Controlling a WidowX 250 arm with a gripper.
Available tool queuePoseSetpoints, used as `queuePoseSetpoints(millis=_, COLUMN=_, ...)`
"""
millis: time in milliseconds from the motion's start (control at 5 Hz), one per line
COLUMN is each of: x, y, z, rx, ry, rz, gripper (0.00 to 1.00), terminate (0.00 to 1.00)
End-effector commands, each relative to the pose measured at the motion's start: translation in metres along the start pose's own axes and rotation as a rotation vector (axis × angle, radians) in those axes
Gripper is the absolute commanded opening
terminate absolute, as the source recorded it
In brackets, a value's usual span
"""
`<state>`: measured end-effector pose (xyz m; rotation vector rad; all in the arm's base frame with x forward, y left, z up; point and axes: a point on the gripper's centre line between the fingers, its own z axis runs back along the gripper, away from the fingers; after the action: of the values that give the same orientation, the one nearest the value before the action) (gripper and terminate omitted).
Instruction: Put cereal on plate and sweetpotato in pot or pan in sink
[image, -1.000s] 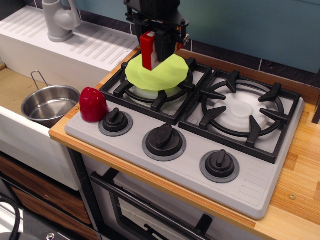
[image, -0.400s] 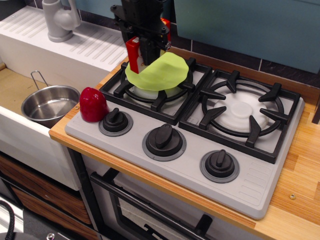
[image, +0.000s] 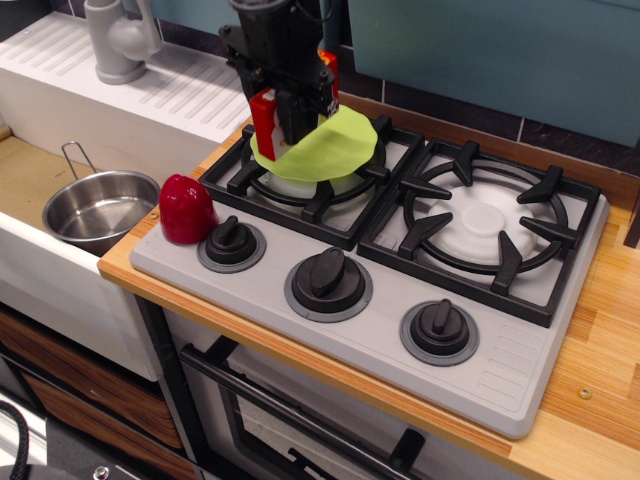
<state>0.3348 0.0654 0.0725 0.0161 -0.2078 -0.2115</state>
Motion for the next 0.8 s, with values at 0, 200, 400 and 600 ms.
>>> queuePoseSetpoints(millis=0, x=0.005, y=-0.010, z=0.013, rx=0.015, ry=-0.046, rz=0.016, gripper=1.00, terminate=0.00)
queuePoseSetpoints(millis=200, x=0.005, y=-0.015, z=0.018, rx=0.020, ry=-0.036, rz=0.022, gripper=1.00, terminate=0.00)
queuePoseSetpoints(millis=400, x=0.003, y=-0.019, z=0.025, rx=0.023, ry=-0.024, rz=0.026, gripper=1.00, terminate=0.00)
queuePoseSetpoints(millis=600, x=0.002, y=-0.023, z=0.034, rx=0.028, ry=-0.009, rz=0.032, gripper=1.00, terminate=0.00)
